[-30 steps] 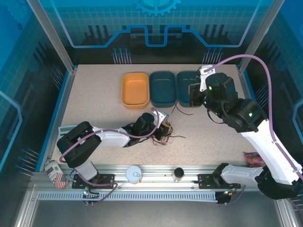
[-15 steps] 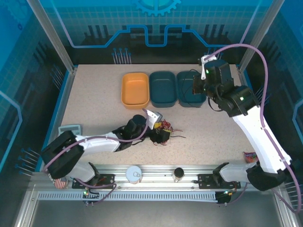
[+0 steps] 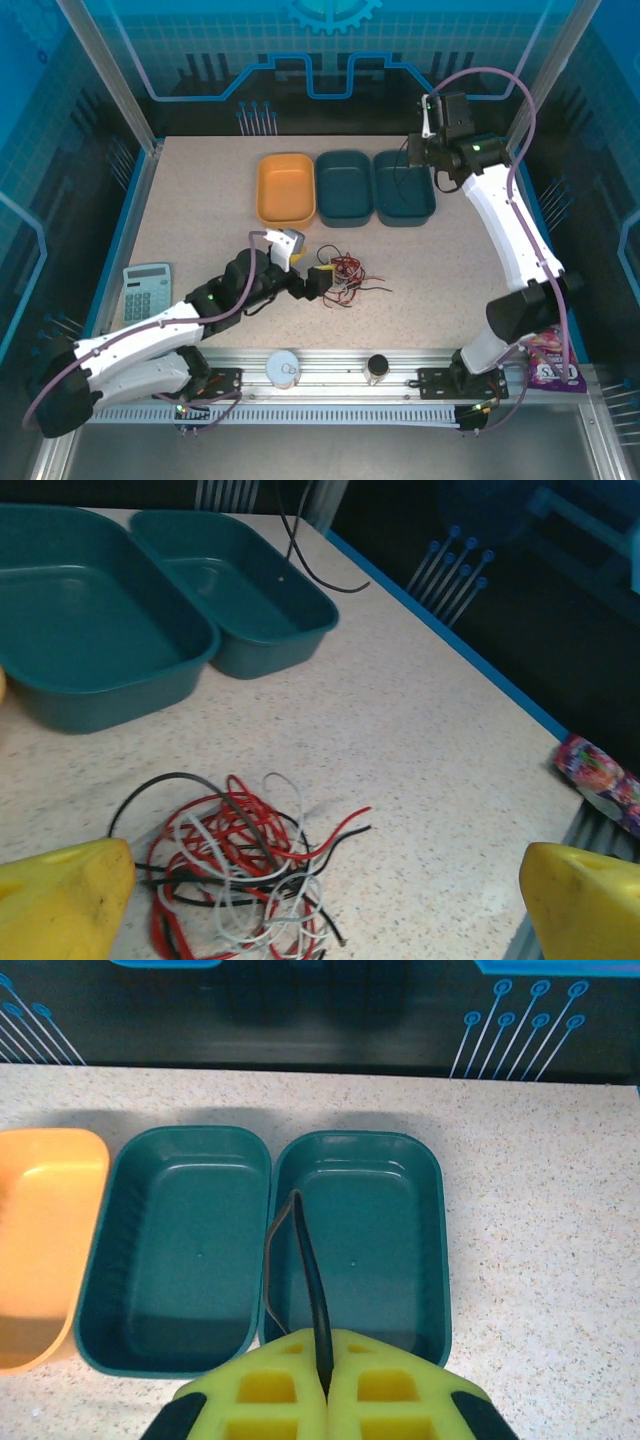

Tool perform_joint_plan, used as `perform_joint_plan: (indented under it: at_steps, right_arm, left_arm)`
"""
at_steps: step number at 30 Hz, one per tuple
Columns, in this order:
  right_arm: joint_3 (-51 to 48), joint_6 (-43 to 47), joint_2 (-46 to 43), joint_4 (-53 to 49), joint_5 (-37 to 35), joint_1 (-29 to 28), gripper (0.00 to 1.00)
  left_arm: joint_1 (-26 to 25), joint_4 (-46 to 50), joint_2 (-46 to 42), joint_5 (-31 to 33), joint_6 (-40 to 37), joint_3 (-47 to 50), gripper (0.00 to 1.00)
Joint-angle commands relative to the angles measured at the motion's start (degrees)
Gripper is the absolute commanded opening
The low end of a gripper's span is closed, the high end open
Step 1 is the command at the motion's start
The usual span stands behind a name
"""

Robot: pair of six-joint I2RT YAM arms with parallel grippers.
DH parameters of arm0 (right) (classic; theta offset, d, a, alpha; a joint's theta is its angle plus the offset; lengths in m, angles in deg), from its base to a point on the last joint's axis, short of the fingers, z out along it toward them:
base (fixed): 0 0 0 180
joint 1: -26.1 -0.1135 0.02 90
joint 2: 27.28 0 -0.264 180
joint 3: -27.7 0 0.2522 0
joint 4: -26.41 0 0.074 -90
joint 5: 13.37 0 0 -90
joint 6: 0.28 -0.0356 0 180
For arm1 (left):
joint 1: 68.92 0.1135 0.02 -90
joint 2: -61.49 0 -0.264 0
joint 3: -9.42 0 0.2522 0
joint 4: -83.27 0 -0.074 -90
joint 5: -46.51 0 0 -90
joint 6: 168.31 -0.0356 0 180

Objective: Untangle the cables

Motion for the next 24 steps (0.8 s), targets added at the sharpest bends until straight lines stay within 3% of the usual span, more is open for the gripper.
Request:
perform_joint_plan:
  at_steps: [1,12,24]
  right_arm:
    - [4.0,1.9,4.3,0.0,2.1,1.6,0.0]
    - [15.9,5.3,20.5,-5.4,1.7,4.2,0.0]
    - [18.7,6.3,32.5,-6.3,3.9,5.7,0.0]
  left_arm:
    - [0.2,6.2,-2.7,5.5,2.1,1.3,0.99]
    - [0.6,9.5,-4.3,9.9,4.2,1.9,0.99]
    - [1.1,11.6,-7.1,14.4,6.2,3.3,0.99]
